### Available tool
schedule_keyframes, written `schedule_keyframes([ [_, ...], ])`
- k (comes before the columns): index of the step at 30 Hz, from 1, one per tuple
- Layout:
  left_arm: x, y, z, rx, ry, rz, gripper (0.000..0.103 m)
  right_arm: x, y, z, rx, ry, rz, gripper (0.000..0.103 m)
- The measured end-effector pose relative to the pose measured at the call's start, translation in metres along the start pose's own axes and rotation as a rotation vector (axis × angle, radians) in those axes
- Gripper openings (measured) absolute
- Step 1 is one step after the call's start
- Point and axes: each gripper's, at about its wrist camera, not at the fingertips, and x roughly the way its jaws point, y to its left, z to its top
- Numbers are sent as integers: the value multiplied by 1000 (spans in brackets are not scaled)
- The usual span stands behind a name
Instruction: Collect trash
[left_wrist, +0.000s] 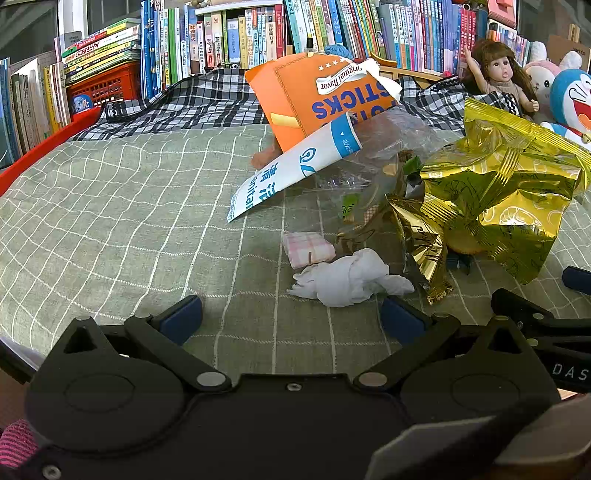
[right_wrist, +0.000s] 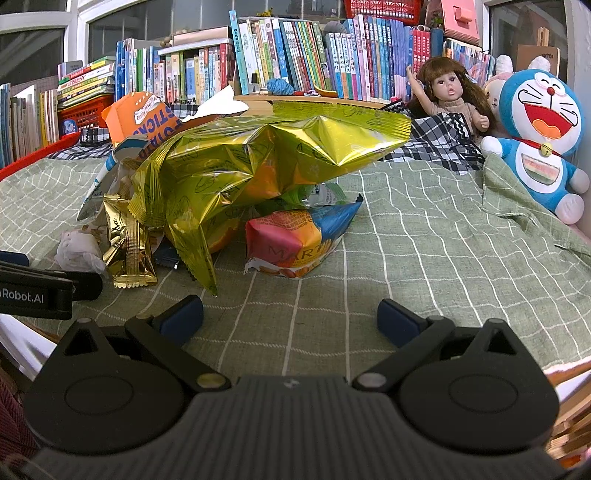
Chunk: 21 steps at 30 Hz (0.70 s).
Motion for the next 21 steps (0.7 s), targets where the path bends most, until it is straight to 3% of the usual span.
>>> schedule_keyframes([
  [16,2,2,0,15,-21,-12,103,1,-1,1,1,2,12,103],
  [21,0,5,7,5,2,-36,103,-9,-6,5,37,-40,58,103],
])
